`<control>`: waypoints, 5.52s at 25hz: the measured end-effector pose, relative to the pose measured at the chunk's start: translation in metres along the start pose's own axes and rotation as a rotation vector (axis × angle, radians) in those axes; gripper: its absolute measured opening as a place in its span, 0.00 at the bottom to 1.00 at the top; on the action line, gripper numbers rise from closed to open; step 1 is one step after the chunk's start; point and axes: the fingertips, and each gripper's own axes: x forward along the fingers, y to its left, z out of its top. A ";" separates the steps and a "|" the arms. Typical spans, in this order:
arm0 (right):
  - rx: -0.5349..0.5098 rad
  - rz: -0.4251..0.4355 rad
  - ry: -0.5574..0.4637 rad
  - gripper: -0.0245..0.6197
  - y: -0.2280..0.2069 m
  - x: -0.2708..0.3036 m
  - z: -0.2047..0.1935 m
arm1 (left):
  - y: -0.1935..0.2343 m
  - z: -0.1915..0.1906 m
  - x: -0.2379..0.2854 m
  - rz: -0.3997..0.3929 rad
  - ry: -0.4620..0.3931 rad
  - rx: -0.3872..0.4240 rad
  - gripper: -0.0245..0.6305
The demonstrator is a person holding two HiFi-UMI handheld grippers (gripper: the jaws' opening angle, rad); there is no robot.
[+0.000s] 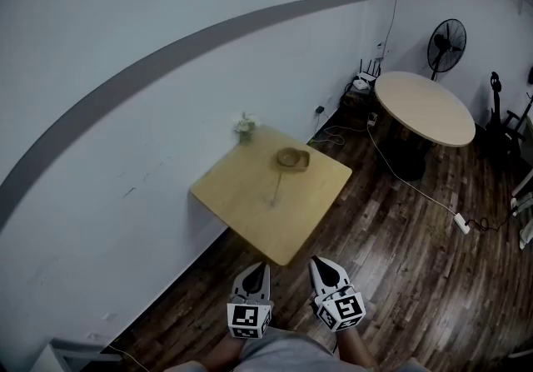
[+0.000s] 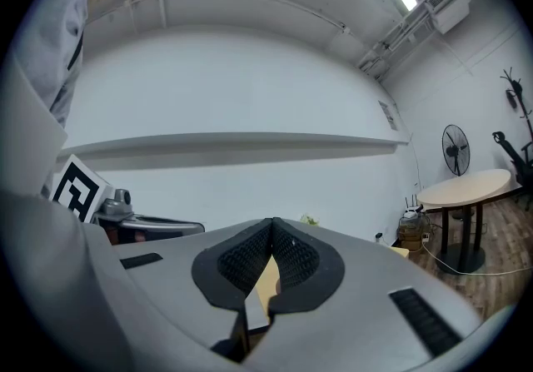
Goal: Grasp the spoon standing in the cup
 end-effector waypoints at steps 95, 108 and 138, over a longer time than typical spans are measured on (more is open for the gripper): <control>0.169 0.011 0.418 0.04 -0.155 0.363 -0.172 | 0.246 0.021 0.222 0.165 0.058 -0.135 0.04; 0.146 -0.079 0.189 0.04 -0.142 0.338 -0.073 | 0.238 0.009 0.223 0.051 0.066 -0.141 0.04; 0.120 -0.061 -0.088 0.04 -0.090 0.173 0.034 | 0.114 0.043 0.132 0.058 -0.055 -0.048 0.04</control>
